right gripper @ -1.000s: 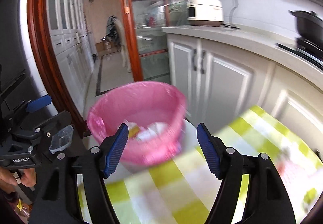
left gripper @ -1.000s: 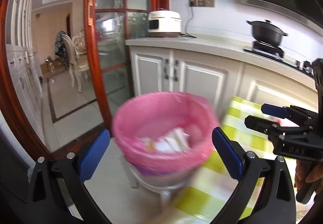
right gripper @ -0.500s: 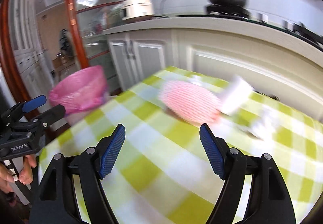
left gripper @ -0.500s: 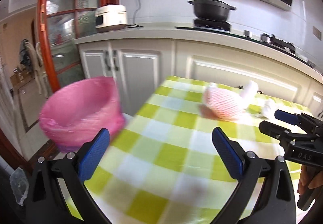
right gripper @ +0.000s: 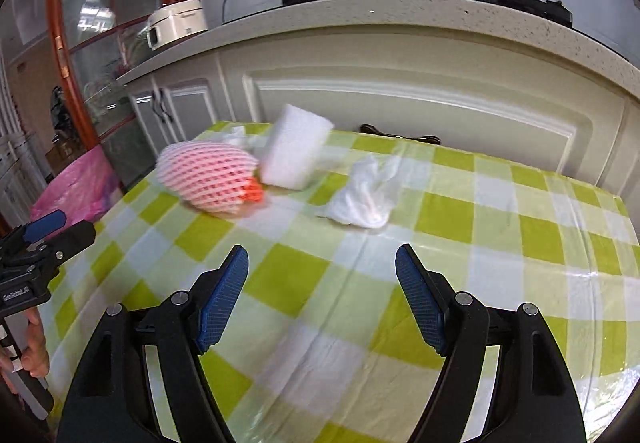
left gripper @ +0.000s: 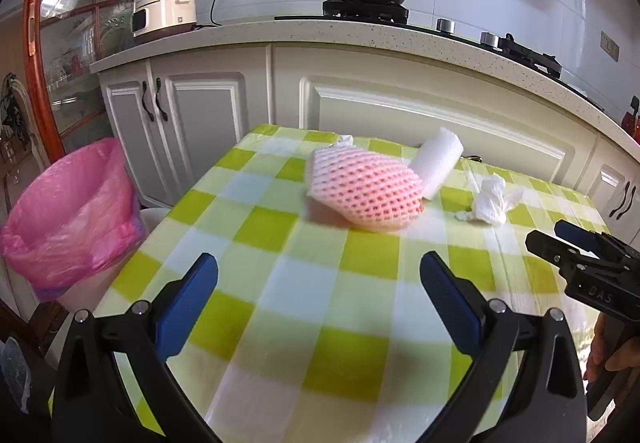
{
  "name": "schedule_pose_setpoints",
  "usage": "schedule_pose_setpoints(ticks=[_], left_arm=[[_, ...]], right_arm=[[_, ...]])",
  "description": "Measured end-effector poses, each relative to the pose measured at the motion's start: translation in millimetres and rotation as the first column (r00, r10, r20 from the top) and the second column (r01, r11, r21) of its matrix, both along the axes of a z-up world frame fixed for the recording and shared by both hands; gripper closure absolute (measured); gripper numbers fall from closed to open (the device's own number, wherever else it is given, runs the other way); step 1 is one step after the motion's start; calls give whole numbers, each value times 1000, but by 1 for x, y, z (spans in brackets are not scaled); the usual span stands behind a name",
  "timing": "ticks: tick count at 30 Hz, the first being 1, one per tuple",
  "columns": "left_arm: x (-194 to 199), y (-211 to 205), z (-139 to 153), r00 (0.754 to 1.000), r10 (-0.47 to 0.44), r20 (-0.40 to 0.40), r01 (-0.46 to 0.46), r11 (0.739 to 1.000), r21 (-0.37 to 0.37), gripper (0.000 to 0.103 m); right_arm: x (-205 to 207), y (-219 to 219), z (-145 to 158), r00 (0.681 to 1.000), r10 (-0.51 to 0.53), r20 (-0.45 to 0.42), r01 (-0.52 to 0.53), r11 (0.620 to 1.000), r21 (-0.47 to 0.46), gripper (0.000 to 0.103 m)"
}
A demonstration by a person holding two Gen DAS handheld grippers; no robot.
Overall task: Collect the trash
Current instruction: 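Move both tools back over the table toward the fruit net and tissue, then grasp the pink foam fruit net with the left gripper while the right grasps the tissue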
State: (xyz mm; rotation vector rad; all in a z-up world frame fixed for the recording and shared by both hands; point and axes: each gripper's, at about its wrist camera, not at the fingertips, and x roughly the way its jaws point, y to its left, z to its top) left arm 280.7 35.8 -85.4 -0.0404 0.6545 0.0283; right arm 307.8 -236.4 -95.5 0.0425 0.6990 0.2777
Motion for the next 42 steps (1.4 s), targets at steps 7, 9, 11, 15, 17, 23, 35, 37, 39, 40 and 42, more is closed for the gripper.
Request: schedule_pose_setpoints(ticks=[7,9,11,15,17,23,35,37,39,40,42], left_arm=[[50,5,-5,1000,15,-25,-16,998,-57,5],[67,5,-8,999,26,-38,-29,997,-74,5],[80,3,-10,999,31,-40,-34,996,-78,5],[114,-3,-16,997,59,-50,-63,994,-84,5],[132,-6,-19,996,69,-57,-74,993,-88,5],[165,-23,-38,993,45,-107,-53,996,-70,7],[130,-27,-41,996,-12,-92,9,999,-42,69],[119,-25,-39,996,-16,-89,13,999,-37,73],[107,-22,-33,997,-16,-77,14,999,-29,74],[98,-19,-29,998,-15,-67,14,1000,-25,74],[81,-15,-20,999,-13,-50,12,1000,-21,74]], right_arm=[[38,-3,-8,999,-30,-32,31,999,17,31],[47,-2,-11,999,-28,-41,28,1000,14,31],[59,-2,-15,998,-23,-50,23,1000,8,31],[81,-5,-21,997,-18,-73,18,1000,1,31],[92,-7,-23,996,-12,-85,12,1000,3,30],[112,-4,-35,992,29,-126,-27,1000,13,31],[84,7,-34,990,90,-112,-92,996,-15,71],[76,9,-30,990,94,-102,-96,995,-14,72],[66,11,-23,992,93,-87,-94,995,-12,72],[59,12,-18,993,93,-77,-94,996,-9,72],[45,15,-10,994,94,-56,-95,996,-5,72]])
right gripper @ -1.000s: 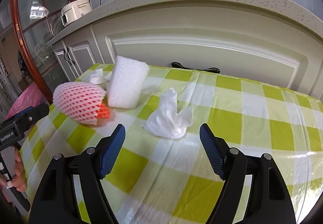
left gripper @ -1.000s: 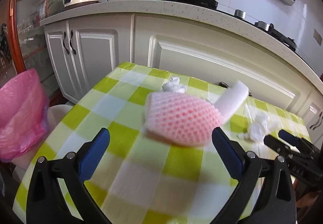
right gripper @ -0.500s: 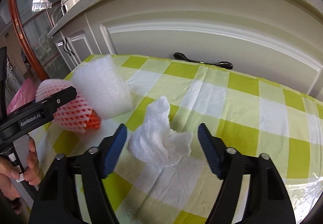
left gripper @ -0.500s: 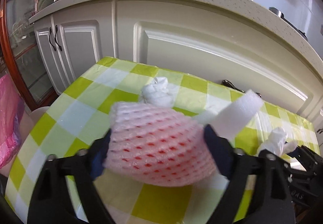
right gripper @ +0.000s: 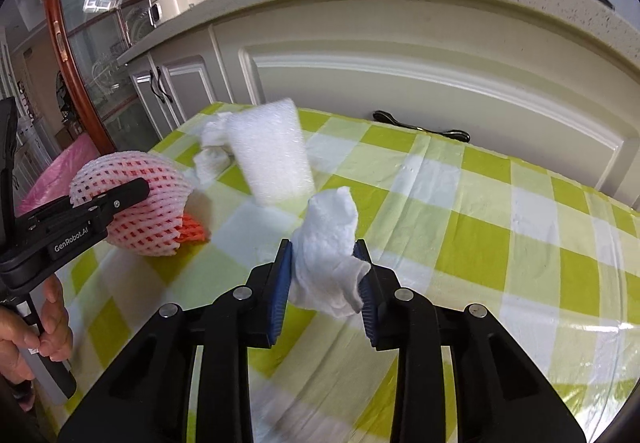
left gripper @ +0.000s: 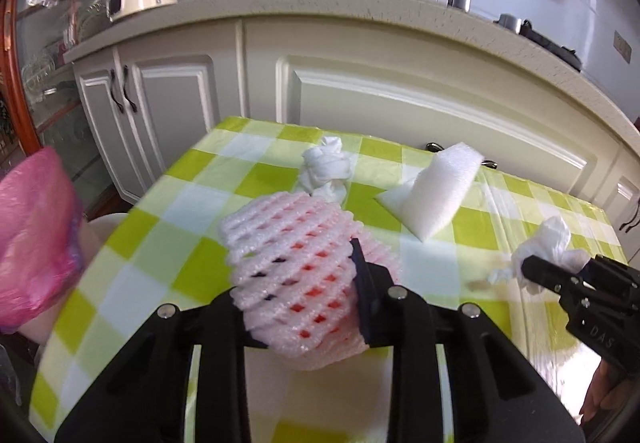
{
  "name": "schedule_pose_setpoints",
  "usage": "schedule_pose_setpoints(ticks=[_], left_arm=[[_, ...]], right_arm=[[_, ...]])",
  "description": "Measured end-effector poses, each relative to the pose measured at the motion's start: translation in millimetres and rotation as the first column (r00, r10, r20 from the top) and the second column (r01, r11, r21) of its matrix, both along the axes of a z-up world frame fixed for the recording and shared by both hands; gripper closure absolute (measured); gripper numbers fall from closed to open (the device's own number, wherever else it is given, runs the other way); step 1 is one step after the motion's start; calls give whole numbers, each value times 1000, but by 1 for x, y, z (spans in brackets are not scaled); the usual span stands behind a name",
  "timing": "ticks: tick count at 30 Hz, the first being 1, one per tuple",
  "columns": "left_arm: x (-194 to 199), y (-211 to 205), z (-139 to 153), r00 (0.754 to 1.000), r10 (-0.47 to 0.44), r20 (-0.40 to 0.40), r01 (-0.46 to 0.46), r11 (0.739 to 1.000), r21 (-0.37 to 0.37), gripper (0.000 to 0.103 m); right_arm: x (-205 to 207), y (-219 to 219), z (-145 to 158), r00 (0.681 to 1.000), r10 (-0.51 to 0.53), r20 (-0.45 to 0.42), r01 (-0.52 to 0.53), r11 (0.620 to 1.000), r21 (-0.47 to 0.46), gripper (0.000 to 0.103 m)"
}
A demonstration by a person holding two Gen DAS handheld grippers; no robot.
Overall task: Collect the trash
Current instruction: 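Grasp the pink foam fruit net with the left gripper while the right grasps the tissue, then lift the fruit net and tissue and turn both tools toward the pink bin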
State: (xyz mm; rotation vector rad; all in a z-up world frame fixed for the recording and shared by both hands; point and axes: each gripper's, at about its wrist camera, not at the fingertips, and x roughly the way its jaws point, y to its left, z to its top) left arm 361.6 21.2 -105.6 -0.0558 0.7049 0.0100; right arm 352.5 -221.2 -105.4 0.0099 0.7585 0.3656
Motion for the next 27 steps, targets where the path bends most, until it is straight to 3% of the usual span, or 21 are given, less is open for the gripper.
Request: schedule_pose_setpoints(ticks=[12,27], left_arm=[[-111,36,31,999,-1,53,-1,999,37,74],[-210,76,50,993,39,110,-43,998,42,74]], right_arm=[[-84,37,25,997,31,66,-33,999,25,72],[-151,94,58,981,139,133,-138,990,-13,72]])
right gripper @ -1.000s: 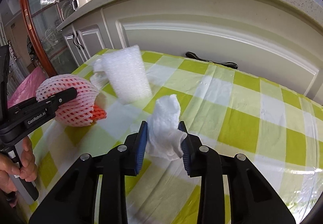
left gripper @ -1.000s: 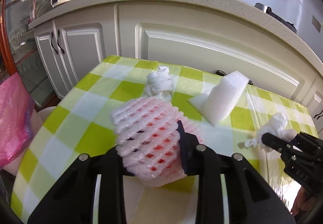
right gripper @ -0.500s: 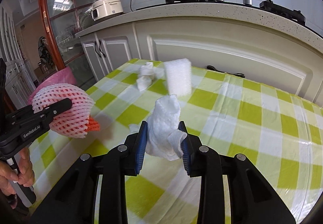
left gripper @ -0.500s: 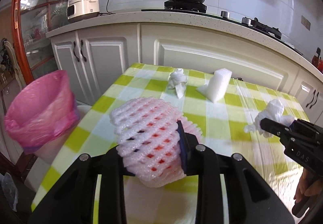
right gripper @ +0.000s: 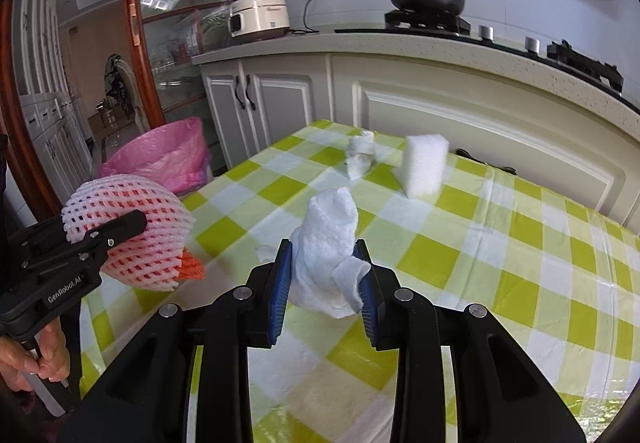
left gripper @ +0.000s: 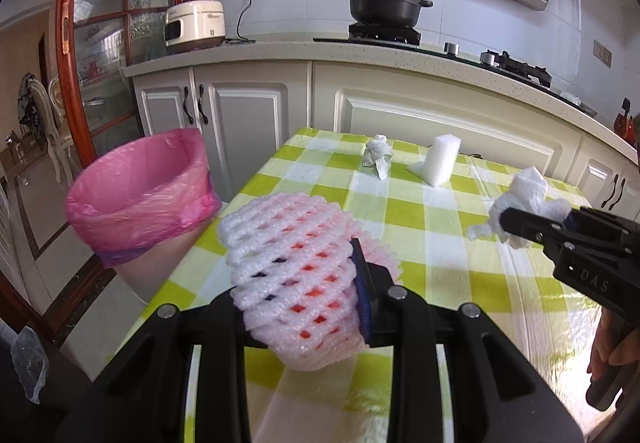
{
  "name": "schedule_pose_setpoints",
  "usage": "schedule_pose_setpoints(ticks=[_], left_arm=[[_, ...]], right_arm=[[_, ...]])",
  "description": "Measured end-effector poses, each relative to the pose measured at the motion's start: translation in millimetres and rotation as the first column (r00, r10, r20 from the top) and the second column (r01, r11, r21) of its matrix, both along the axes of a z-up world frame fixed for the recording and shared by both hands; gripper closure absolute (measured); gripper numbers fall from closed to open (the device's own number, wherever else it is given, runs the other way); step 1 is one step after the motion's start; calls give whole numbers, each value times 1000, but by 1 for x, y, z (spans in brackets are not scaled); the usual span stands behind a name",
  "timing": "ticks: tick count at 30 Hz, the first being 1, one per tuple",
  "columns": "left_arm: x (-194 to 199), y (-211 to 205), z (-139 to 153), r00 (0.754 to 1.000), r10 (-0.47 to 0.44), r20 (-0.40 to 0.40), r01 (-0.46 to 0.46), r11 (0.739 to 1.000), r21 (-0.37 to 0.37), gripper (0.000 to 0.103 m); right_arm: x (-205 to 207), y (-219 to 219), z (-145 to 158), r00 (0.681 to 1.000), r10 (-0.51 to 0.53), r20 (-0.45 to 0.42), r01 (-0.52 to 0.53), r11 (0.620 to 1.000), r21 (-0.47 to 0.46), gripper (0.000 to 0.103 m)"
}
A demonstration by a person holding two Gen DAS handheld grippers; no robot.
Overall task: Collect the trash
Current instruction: 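Lift the fruit net and tissue and turn both tools toward the pink bin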
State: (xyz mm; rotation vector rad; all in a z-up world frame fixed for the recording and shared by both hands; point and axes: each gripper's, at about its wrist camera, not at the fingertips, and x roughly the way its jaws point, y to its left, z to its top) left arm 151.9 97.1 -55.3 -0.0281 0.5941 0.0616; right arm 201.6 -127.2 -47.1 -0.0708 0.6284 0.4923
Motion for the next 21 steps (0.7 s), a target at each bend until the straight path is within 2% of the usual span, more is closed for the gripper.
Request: schedule_pose_setpoints(ticks=[10,21], left_arm=[[-41,18,12,999,14,32,-14,1000,9,74],[-48,18,6,1000,-1,21,1,1000,12,74]], right_arm=[[-25,29,13,998,61,29,-60,998,-18,72],[-32,48,3,995,98,14,-97,995,-36,72]])
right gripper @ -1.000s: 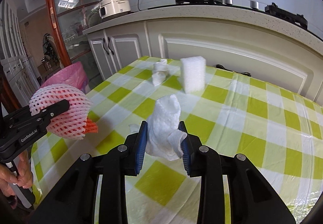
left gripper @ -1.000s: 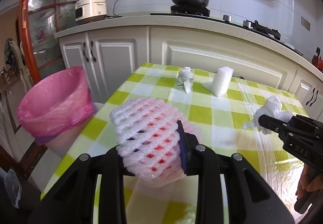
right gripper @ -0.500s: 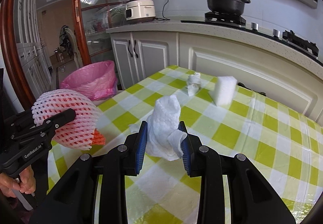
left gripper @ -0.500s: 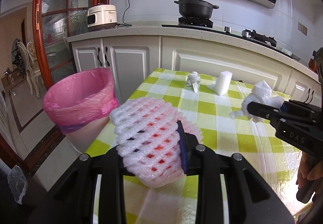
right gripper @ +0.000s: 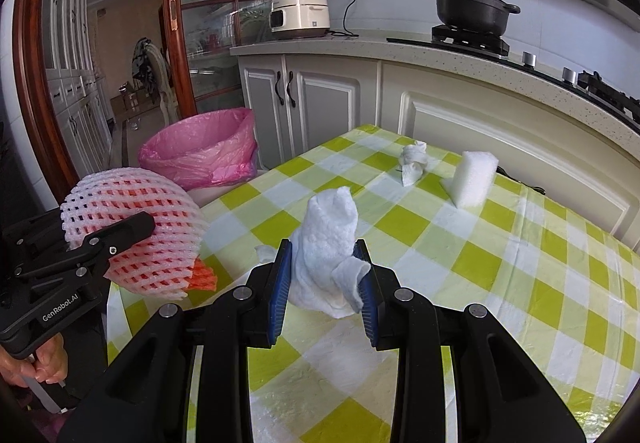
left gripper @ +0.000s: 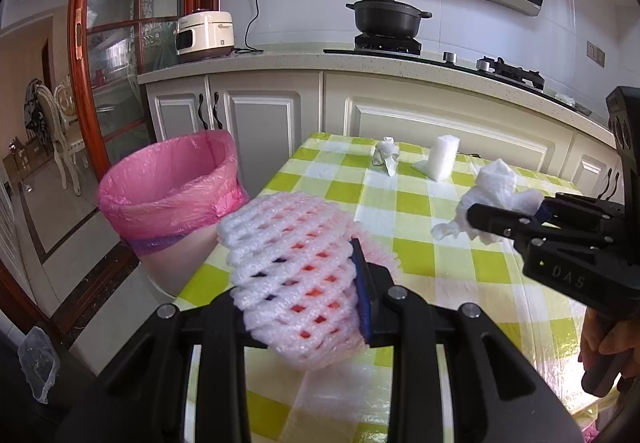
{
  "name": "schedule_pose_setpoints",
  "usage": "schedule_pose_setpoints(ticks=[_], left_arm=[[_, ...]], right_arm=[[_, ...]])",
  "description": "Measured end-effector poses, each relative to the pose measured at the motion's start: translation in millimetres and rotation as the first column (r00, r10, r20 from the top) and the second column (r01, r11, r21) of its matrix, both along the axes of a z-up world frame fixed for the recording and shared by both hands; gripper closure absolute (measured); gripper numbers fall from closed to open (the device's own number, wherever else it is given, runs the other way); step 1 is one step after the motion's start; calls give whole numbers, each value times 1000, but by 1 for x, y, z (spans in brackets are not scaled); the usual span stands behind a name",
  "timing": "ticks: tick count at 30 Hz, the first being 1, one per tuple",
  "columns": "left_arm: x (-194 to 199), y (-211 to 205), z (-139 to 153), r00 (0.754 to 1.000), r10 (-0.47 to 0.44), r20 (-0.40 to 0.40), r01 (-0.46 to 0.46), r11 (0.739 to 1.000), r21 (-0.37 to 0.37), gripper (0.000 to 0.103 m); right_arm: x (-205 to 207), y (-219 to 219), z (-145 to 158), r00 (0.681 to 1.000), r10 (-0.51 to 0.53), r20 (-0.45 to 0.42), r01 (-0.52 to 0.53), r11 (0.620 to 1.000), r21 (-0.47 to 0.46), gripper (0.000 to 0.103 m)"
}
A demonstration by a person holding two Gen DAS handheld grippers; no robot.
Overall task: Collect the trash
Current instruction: 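Lift the fruit net and tissue and turn both tools toward the pink bin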
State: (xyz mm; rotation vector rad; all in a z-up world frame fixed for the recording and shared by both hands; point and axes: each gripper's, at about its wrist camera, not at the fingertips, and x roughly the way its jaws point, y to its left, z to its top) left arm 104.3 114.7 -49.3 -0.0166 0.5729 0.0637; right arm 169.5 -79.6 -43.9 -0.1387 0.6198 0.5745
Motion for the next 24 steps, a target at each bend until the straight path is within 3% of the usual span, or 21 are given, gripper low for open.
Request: schedule_pose_setpoints(ticks=[12,24], left_arm=[[-2,19,5,999,50,12,-50,999,12,74],[7,66,19,989,144,17,-145,989,21,74]], right_arm=[[0,22,-3,998,69,-10,-69,998,6,72],[23,76,11,984,178,25,-178,984,-24,72]])
